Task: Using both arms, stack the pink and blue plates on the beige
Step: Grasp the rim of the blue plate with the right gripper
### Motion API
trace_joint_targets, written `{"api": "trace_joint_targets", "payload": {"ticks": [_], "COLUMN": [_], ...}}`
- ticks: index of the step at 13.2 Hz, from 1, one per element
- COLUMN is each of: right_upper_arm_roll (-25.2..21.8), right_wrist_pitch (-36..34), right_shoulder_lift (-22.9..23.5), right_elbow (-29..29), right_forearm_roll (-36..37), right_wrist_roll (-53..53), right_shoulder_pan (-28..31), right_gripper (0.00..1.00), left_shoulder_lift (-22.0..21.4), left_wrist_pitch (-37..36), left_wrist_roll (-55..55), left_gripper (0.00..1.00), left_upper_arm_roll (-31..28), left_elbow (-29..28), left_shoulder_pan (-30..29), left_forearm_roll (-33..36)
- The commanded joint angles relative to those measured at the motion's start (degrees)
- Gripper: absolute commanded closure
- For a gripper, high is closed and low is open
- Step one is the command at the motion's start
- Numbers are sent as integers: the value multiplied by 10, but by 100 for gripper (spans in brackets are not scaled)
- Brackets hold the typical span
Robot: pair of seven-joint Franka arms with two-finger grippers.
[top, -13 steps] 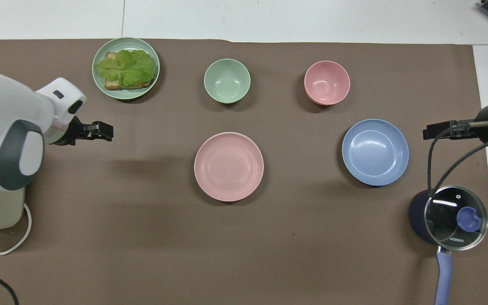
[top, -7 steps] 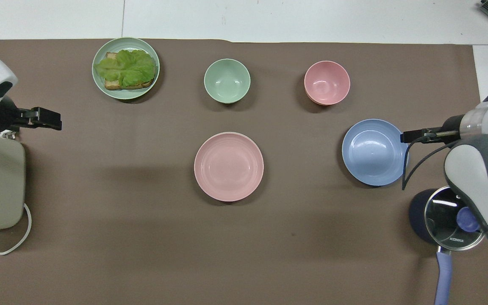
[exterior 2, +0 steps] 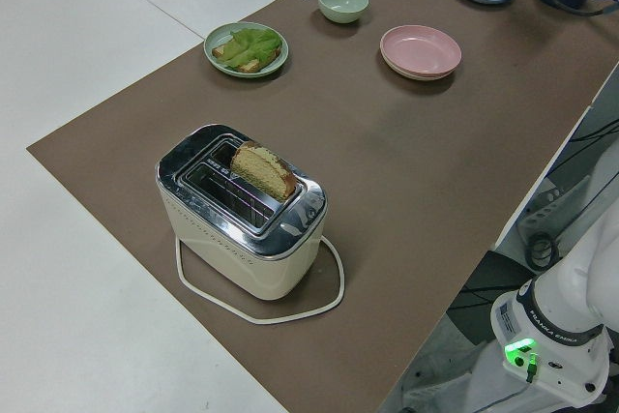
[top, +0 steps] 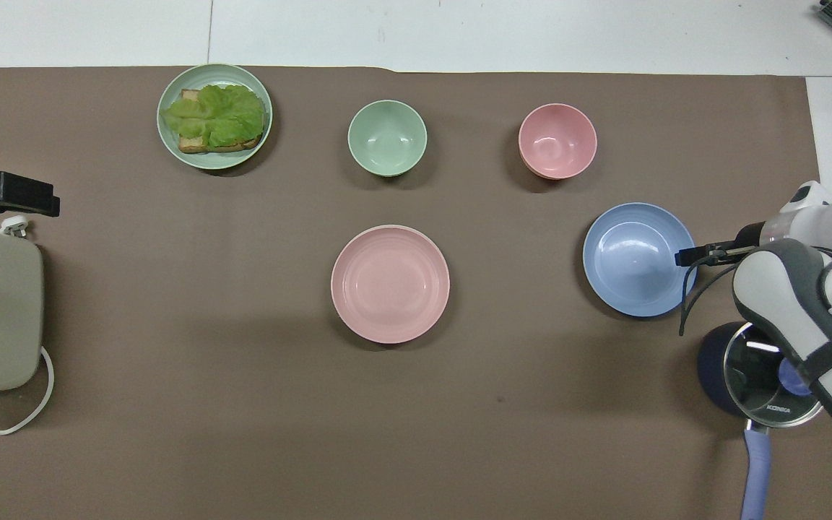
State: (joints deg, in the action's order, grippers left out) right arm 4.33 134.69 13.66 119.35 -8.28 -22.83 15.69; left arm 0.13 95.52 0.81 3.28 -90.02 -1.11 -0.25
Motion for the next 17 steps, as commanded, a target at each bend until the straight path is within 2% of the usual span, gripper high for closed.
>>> {"api": "trace_joint_targets", "payload": {"ticks": [1, 4, 5, 6, 13, 15, 17], "right_upper_arm_roll": [4, 4, 4, 4, 5, 9, 9], "right_wrist_pitch": [23, 21, 19, 17, 5, -36, -73], "right_shoulder_lift": [10, 10, 10, 10, 4, -26, -66], "right_elbow": [8, 8, 8, 8, 5, 1, 1], "right_forearm_roll": [-17, -18, -18, -18, -33, -33, -34], "right_wrist_roll": [-21, 5, 19, 26, 23, 28, 60], "right_shoulder_pan": [5, 2, 0, 0, 0, -6, -42], "right_gripper": [16, 74, 90, 100, 100, 100, 100], "left_shoulder_lift": [-9, -9, -9, -9, -9, -9, -9], "left_wrist_pitch": [-18, -17, -17, -17, -17, -17, -17], "left_wrist_roll": [0, -1, -1, -1, -1, -1, -1], "left_gripper": [0, 0, 0, 0, 0, 0, 0], "left_upper_arm_roll": [-1, -6, -6, -6, -6, -6, -6], "left_elbow": [-3, -3, -3, -3, -3, -3, -3], "left_shoulder_pan": [1, -4, -4, -4, -3, -3, -3], "left_forearm_roll": [9, 9, 9, 9, 9, 9, 9]}}
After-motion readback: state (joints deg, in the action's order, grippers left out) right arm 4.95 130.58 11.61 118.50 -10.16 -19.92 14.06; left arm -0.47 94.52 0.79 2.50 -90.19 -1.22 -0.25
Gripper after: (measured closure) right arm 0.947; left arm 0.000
